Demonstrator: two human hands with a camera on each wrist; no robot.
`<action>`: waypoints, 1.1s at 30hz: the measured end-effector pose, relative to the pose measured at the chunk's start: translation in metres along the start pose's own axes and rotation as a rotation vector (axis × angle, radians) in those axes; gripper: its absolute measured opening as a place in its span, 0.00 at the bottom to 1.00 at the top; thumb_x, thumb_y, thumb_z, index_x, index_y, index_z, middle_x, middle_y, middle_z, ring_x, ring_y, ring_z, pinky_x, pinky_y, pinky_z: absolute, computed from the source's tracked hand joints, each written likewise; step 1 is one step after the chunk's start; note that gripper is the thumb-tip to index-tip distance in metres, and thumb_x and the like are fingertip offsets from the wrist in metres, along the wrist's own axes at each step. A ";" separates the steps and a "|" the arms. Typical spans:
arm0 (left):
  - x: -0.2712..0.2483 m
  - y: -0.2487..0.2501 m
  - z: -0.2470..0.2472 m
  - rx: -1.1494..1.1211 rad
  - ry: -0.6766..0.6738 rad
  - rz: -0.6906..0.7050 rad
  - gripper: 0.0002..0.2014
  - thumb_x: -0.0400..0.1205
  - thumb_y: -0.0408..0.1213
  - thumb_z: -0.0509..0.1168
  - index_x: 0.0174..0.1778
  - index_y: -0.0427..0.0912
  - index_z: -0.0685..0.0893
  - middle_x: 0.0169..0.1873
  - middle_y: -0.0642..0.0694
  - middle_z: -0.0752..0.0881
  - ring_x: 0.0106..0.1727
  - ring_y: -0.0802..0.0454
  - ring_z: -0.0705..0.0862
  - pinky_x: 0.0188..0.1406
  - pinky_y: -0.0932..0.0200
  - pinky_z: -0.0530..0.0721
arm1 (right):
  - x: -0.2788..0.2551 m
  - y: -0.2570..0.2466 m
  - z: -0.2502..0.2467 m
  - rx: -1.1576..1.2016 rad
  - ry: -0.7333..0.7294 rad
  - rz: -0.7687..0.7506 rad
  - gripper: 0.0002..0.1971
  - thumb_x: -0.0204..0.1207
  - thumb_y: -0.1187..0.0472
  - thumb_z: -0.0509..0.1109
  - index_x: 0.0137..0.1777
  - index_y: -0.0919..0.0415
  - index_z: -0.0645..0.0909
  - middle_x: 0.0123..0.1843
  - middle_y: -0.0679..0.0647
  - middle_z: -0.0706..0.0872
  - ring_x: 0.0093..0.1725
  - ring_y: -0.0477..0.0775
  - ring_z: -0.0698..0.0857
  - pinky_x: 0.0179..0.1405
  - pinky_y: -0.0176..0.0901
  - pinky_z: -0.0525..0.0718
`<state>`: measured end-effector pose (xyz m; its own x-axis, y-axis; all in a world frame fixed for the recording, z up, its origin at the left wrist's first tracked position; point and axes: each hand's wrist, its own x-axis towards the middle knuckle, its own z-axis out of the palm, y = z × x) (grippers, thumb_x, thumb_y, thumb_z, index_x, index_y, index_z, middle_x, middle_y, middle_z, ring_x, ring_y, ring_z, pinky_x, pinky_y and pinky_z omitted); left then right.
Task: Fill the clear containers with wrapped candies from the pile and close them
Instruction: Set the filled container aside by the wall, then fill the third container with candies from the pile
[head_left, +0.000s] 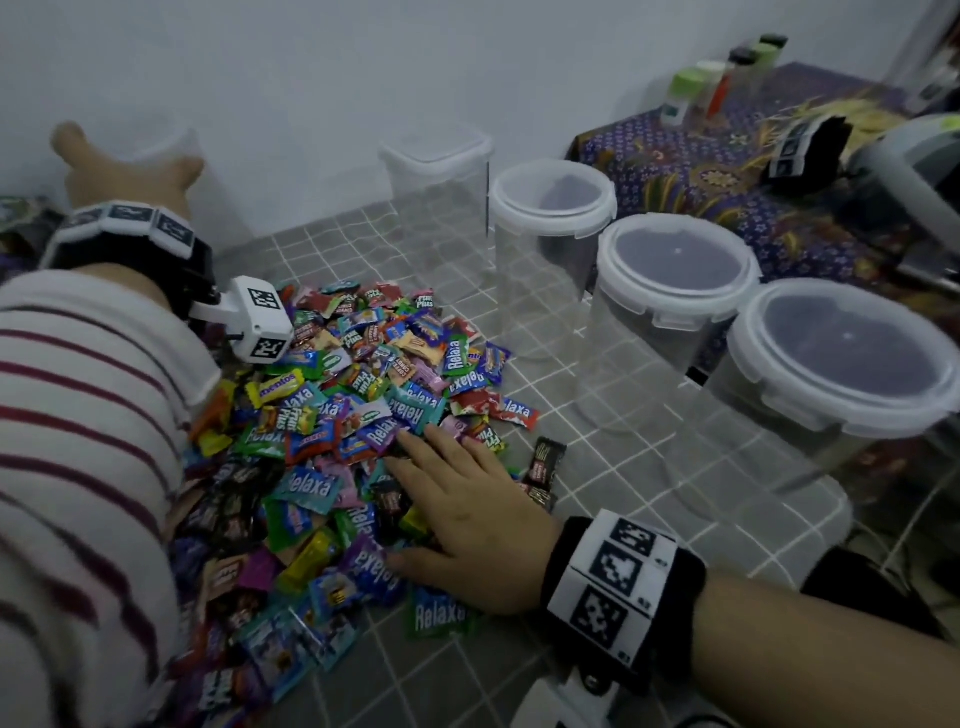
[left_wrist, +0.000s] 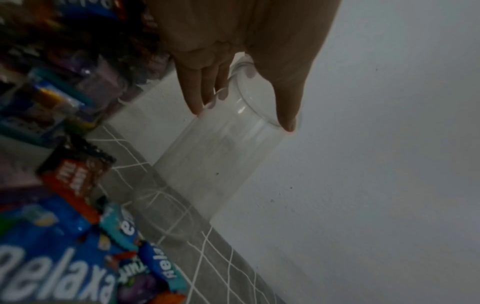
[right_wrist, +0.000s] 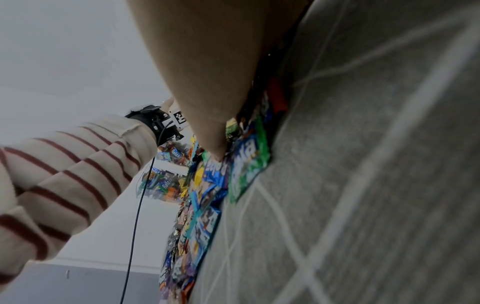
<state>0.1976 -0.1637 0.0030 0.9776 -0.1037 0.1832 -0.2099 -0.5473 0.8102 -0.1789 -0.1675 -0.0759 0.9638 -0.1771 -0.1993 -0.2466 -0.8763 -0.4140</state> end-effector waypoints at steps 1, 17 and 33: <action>-0.004 0.001 -0.004 -0.018 0.021 0.038 0.49 0.66 0.62 0.68 0.81 0.48 0.58 0.74 0.43 0.72 0.72 0.48 0.74 0.70 0.53 0.70 | 0.000 0.000 0.000 -0.003 -0.005 -0.001 0.39 0.80 0.37 0.56 0.84 0.52 0.44 0.85 0.47 0.38 0.82 0.48 0.35 0.79 0.50 0.32; -0.157 0.066 -0.167 -0.391 -0.075 0.475 0.36 0.68 0.55 0.74 0.69 0.49 0.69 0.55 0.53 0.80 0.56 0.58 0.84 0.47 0.60 0.85 | 0.000 -0.004 -0.003 -0.081 -0.026 0.011 0.37 0.81 0.38 0.54 0.84 0.52 0.45 0.85 0.48 0.40 0.83 0.51 0.39 0.80 0.51 0.38; -0.347 -0.042 -0.192 -0.414 -0.503 0.221 0.43 0.52 0.50 0.84 0.64 0.63 0.75 0.53 0.75 0.84 0.57 0.72 0.83 0.50 0.74 0.82 | 0.007 -0.003 0.004 -0.113 0.010 0.017 0.38 0.80 0.37 0.56 0.84 0.52 0.47 0.85 0.49 0.43 0.84 0.53 0.43 0.81 0.55 0.44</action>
<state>-0.1359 0.0548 0.0118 0.7785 -0.6044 0.1692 -0.2963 -0.1164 0.9480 -0.1721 -0.1648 -0.0794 0.9606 -0.1965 -0.1965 -0.2507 -0.9180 -0.3074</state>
